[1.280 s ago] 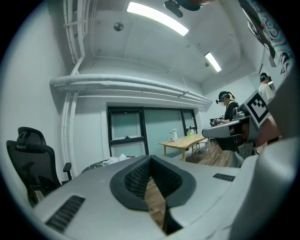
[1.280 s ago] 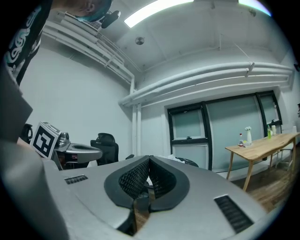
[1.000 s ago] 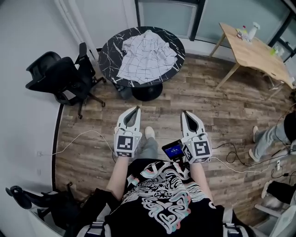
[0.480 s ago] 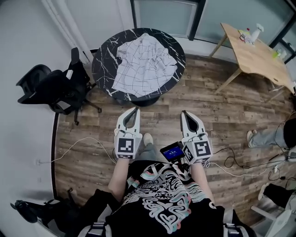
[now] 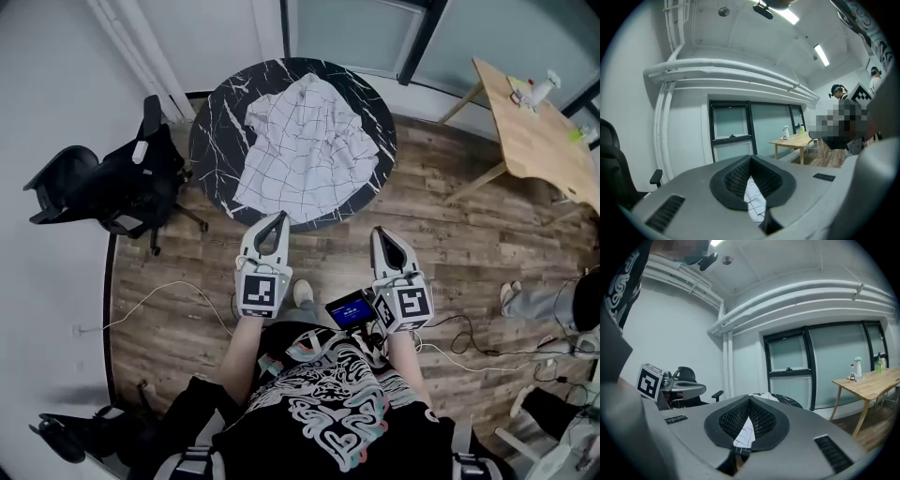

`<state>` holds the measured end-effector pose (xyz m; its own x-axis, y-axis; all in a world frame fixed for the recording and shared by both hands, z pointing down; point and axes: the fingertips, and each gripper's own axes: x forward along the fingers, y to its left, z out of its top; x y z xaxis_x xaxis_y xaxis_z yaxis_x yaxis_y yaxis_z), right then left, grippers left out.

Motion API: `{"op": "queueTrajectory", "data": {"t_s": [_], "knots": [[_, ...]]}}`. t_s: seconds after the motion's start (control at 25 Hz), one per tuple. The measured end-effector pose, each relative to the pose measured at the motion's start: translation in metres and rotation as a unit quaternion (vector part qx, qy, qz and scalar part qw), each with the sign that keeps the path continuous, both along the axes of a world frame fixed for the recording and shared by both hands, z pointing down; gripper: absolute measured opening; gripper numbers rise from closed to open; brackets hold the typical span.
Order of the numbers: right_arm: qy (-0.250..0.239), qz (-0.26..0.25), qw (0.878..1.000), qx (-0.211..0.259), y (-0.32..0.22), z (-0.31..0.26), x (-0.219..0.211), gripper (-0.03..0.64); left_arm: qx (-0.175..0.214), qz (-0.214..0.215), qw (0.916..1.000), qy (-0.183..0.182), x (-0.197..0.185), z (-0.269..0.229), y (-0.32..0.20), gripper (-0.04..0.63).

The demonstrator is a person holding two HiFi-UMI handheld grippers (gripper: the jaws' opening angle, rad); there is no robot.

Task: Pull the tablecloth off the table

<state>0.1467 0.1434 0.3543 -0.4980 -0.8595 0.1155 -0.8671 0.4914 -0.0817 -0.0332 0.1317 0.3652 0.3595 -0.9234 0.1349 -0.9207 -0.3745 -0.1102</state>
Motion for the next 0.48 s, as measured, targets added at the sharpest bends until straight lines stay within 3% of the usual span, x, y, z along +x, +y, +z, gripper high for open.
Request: {"op": "queueTrajectory", "data": {"t_s": [0.48], "knots": [[0.002,0.005,1.000,0.003,-0.078,0.008,-0.026,0.018,-0.010,0.002,0.9999,0.009,-0.028,0.009,-0.076,0.021]]}}
